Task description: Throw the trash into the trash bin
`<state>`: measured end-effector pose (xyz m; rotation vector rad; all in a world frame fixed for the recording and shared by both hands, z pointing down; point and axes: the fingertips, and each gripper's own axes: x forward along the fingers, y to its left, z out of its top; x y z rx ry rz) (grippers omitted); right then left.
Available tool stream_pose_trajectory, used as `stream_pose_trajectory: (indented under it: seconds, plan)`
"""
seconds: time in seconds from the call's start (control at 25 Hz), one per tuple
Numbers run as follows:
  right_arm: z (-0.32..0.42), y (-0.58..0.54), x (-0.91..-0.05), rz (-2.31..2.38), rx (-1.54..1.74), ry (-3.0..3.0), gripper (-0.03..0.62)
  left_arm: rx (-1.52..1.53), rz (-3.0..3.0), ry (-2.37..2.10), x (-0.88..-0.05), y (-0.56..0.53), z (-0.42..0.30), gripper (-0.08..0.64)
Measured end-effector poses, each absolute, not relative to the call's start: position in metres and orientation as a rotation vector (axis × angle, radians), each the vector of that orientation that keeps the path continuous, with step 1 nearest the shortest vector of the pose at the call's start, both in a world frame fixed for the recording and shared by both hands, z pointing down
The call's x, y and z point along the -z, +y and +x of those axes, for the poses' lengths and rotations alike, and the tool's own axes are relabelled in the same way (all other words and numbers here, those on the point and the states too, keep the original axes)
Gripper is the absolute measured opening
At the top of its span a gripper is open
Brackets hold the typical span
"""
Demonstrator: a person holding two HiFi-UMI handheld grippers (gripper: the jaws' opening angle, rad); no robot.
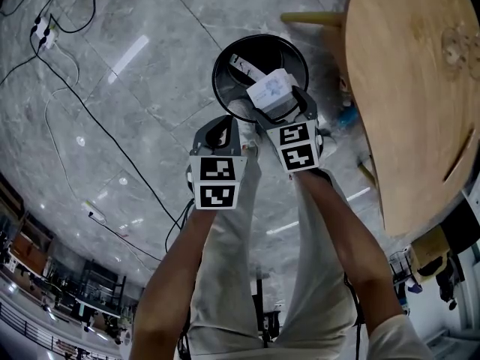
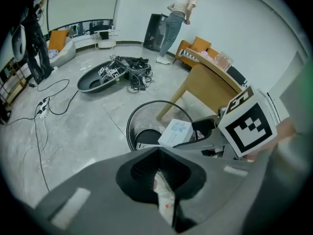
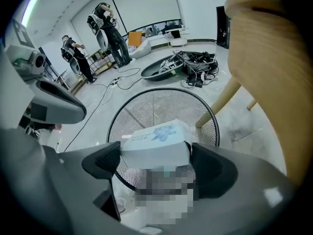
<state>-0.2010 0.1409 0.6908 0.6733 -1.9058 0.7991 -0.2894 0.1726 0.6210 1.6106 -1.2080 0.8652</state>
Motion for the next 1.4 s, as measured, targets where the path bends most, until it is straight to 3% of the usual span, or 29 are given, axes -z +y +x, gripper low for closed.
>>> stream_pose_trajectory:
  seconds: [0.24, 0.48, 0.72, 1.2, 1.4]
  plan:
    - [-0.199, 0.143, -0.679, 0.644, -0.799, -1.9, 0.505, -0.866, 1.627, -1.207, -0.608, 0.168, -0.287, 0.0]
    - [-0.203, 0.137, -0.641, 0.677, -0.791, -1.947, 0.467, -0.862, 1.657, -1.203, -0.588, 0.16, -0.28, 0.0]
    - [-0.203, 0.134, -0.597, 0.715, -0.764, -1.972, 0.298, -0.872, 1.706, -1.189, -0.559, 0.153, -0.271, 0.0]
    - [-0.164, 0.118, -0.505, 0.857, -0.663, -2.019, 0.03, -0.941, 1.834, -1.112, -0.5, 0.141, -0.239, 0.0]
    - [-0.137, 0.117, -0.476, 0.932, -0.732, -2.043, 0.027, -0.975, 1.894, -1.07, -0.481, 0.133, -0.212, 0.0]
